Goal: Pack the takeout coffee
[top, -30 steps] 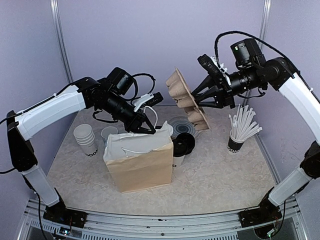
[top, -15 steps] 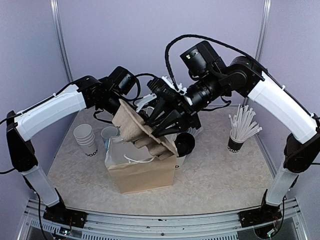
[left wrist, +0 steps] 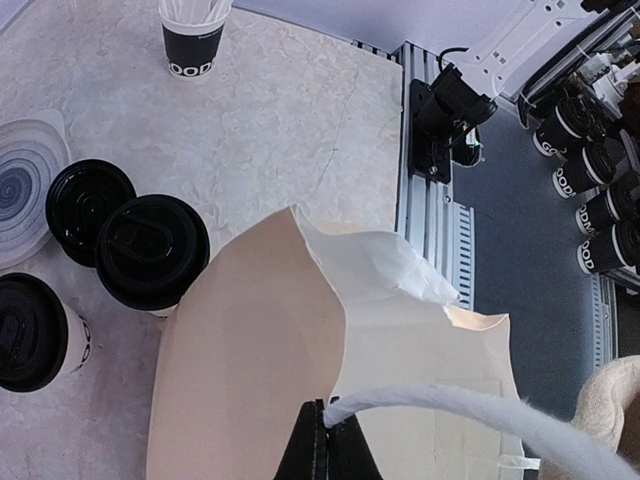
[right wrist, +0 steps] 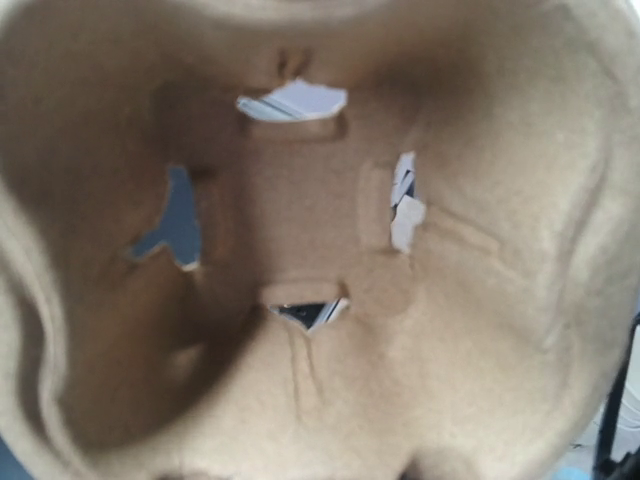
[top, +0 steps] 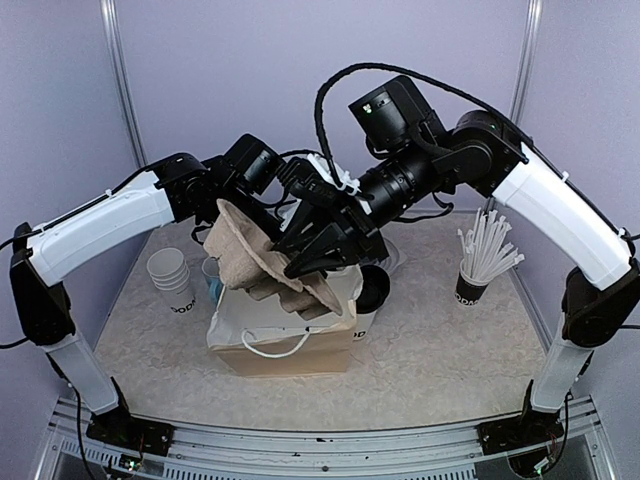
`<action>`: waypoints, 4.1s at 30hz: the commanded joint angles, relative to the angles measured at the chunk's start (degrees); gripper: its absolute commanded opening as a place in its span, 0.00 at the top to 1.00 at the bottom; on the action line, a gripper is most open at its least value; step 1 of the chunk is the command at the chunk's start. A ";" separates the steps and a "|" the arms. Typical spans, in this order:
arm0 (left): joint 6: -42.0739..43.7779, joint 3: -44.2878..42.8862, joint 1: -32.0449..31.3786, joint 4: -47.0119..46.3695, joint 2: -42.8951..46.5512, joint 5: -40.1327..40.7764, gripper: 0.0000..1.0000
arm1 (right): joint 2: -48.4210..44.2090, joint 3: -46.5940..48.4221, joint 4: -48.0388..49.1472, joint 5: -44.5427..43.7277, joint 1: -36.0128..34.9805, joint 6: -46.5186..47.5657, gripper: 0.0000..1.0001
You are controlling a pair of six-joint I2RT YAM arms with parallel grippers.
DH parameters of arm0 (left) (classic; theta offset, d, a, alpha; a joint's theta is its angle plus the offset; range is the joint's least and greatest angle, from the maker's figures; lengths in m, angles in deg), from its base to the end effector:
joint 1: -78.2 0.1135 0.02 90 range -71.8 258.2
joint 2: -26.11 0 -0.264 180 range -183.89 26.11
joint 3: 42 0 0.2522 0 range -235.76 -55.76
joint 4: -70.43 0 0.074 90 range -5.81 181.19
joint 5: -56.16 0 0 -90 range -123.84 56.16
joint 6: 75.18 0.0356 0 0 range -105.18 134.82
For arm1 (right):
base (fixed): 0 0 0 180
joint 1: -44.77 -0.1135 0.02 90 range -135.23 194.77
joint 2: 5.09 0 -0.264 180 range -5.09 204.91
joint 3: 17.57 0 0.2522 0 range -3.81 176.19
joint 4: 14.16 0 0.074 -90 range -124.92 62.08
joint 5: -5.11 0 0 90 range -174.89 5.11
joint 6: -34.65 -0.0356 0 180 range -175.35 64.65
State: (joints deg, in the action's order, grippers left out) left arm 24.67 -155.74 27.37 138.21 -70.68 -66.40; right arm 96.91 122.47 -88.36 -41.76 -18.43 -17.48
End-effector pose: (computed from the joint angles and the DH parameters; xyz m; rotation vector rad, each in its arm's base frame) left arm 0.2114 -0.2898 0.3685 1.4965 2.0393 -1.0016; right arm 0.1380 0.3272 0.4681 -1.9425 1.0380 1.0731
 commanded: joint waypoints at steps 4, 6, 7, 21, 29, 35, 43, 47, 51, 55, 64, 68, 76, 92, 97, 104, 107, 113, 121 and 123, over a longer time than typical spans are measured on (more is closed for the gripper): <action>-2.96 -1.53 -1.54 -1.40 2.62 0.58 1.00 | 1.23 0.38 3.21 -1.71 0.01 0.16 0.74; -3.54 -1.42 -1.63 -1.79 3.04 0.38 1.00 | 1.23 -0.69 3.72 -1.74 0.01 0.47 0.74; -3.75 -1.36 -1.66 -1.82 3.34 0.23 1.00 | 1.34 -1.29 4.06 -1.66 0.01 0.53 0.74; -2.66 0.81 -1.92 0.03 5.60 -1.97 1.00 | 2.17 -9.65 7.43 -2.94 0.05 1.58 0.76; -2.21 1.84 -1.00 -0.29 6.07 -2.46 1.00 | 0.95 -16.23 8.80 -3.76 0.01 1.80 0.77; -1.76 2.24 0.08 -0.67 6.01 -2.84 1.00 | 0.26 -17.84 8.36 -6.19 0.01 1.76 0.77; -2.13 2.69 1.35 -0.56 5.16 -2.23 0.98 | 0.86 -18.53 8.46 -15.70 -0.16 -3.54 0.78; -2.61 2.60 1.78 0.00 4.56 -1.92 0.97 | 3.04 -16.43 5.41 -19.57 -1.03 -5.75 0.78; -3.19 2.69 1.87 0.18 3.90 -1.31 0.94 | 3.86 -16.44 4.70 -26.41 -2.47 -8.93 0.76; -3.73 2.11 1.88 1.10 2.99 -0.83 0.92 | 3.27 -18.51 6.37 -34.82 -4.99 -10.16 0.73; -5.22 0.59 1.80 2.11 1.70 0.71 0.85 | 4.34 -20.37 6.83 -44.26 -7.85 -10.36 0.71; -5.87 0.45 1.83 1.80 1.95 1.27 0.78 | 4.22 -21.43 7.44 -47.49 -7.90 -9.91 0.71; -6.95 1.01 1.54 2.05 2.33 0.66 0.79 | 4.40 -22.96 6.84 -46.22 -7.73 -6.34 0.75; -12.32 6.78 0.14 3.29 3.80 -8.00 0.93 | 10.81 -9.52 -9.46 -39.26 -7.90 6.96 0.78; -12.46 7.23 0.57 3.07 1.40 -7.50 0.92 | 16.51 -0.85 -18.03 -40.38 -7.90 7.32 0.80; -10.67 6.94 2.47 2.93 0.60 -6.54 0.87 | 17.94 -1.83 -18.45 -42.69 -7.99 5.88 0.70; -10.14 6.87 3.07 2.68 0.55 -6.34 0.84 | 17.95 -1.63 -17.94 -43.82 -7.99 5.57 0.57; -8.48 6.06 3.45 2.59 0.30 -5.11 0.82 | 16.76 0.93 -17.45 -45.65 -7.99 7.32 0.42; -6.97 5.16 3.47 3.08 0.07 -1.22 0.83 | 9.07 0.99 -13.99 -38.98 -7.90 11.73 0.34; -6.73 4.98 3.46 3.31 0.49 -0.44 0.86 | 7.38 1.96 -14.28 -36.26 -7.59 12.58 0.33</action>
State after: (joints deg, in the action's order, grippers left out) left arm 16.06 -149.66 31.29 139.39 -69.44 -69.46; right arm 110.76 122.78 -105.00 -83.59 -26.36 -7.84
